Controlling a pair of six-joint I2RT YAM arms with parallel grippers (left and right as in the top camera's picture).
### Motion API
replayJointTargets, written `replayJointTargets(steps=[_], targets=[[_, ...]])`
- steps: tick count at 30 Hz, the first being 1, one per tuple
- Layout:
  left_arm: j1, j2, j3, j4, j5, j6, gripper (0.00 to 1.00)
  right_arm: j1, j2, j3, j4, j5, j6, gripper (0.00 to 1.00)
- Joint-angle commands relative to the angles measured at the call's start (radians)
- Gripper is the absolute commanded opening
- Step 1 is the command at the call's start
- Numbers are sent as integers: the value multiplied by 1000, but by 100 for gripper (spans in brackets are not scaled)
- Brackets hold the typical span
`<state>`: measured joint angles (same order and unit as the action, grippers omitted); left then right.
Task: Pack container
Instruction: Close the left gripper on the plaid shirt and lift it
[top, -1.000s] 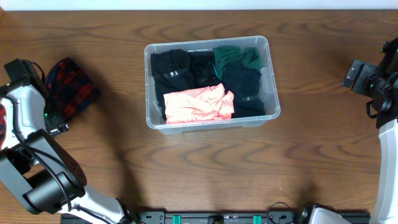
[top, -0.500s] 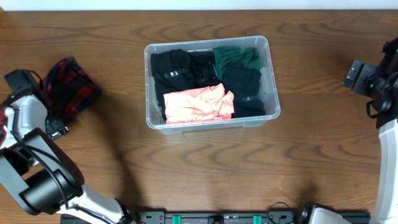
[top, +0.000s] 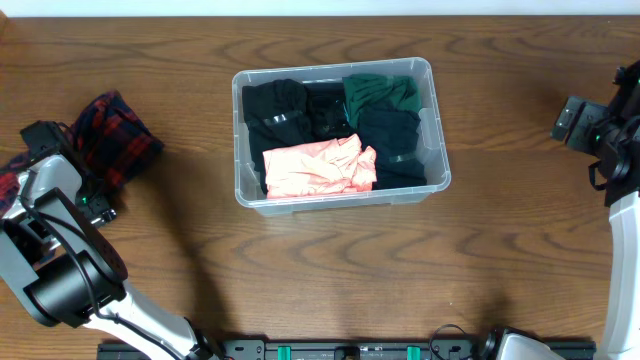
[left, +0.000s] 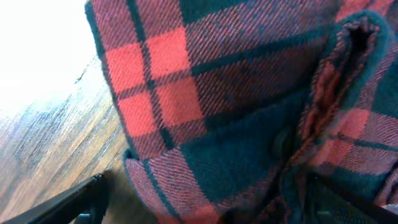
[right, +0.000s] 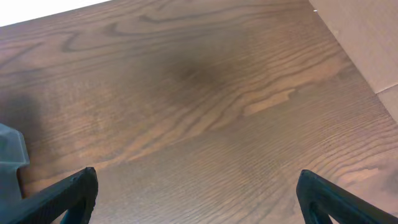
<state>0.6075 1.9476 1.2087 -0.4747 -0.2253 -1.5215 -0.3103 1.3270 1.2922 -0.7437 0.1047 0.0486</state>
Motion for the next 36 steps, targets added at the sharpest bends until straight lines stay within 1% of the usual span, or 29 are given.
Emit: replayJointTargets(steps=[1,2,3,5,6,10,12,14,18,21,25,29,34,36], targets=[[12,65,-14,-15,-8,12,88,-3,2,1,-2,0,6,99],[16,64,-14,-15,-8,25,79,-3,2,1,-2,0,6,99],[21,63,-14,-16,-7,45,66,-3,2,1,-2,0,6,99],[37,63,-14,-17,0,90,46,-3,2,1,-2,0,6,99],[46,63,-14,-17,8,109,40,-3,2,1,-2,0,6,99],[88,62,-14,-17,65,183,25,-3,2,1,-2,0,6,99],[106,61,-14,-17,108,201,13,-3,2,1,-2,0,6,99],[123,53,-14,-17,165,221,7,-3,2,1,-2,0,6,99],[143,21,-14,-11,244,249,6,-3,2,1,-2,0,6,99],[144,-11,-14,21,289,350,6,-3,2,1,-2,0,6,99],[144,-73,-14,63,383,542,6,-3,2,1,-2,0,6,99],[144,-148,-13,114,452,627,6,-3,2,1,-2,0,6,99],[142,-243,-14,215,597,781,6,-3,2,1,-2,0,6,99],[138,-271,-13,243,632,804,6,-3,2,1,-2,0,6,99]])
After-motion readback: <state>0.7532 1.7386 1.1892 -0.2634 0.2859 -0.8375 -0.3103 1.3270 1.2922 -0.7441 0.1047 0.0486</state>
